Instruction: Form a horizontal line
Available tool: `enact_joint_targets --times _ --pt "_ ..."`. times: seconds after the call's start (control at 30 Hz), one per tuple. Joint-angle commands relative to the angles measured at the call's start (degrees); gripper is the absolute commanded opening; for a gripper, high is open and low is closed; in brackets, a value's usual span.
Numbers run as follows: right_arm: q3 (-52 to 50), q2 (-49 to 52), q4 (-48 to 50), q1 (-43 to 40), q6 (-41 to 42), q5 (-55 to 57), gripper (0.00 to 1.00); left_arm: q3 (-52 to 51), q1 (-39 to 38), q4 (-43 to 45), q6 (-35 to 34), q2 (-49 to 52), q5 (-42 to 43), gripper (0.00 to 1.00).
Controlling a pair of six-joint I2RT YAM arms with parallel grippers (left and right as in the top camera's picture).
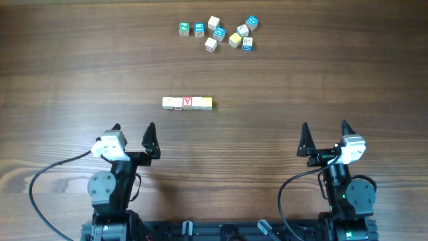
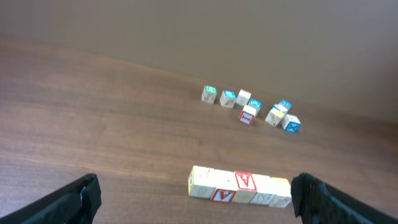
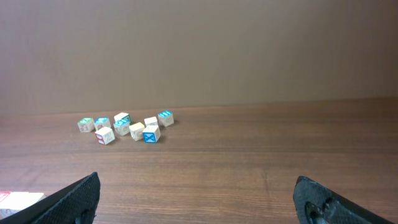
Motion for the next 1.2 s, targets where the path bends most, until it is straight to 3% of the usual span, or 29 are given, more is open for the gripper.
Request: enact_joint_targets --times 0.0,0.2,1.17 --pt "-0.07 -0.39 0.15 -0.17 -0.52 -0.96 1.0 -0.24 0.44 -8.63 0.57 -6.34 -1.55 1.0" --pt "-0.07 -0.39 0.15 -0.17 -0.52 -0.96 1.0 -0.24 1.05 -10.27 11.06 -14.25 -1.66 1.0" --pt "-0.07 -0.39 0.15 -0.17 -0.5 -0.96 1.0 -0.24 0.57 -10.4 10.82 -14.03 -3.96 1.0"
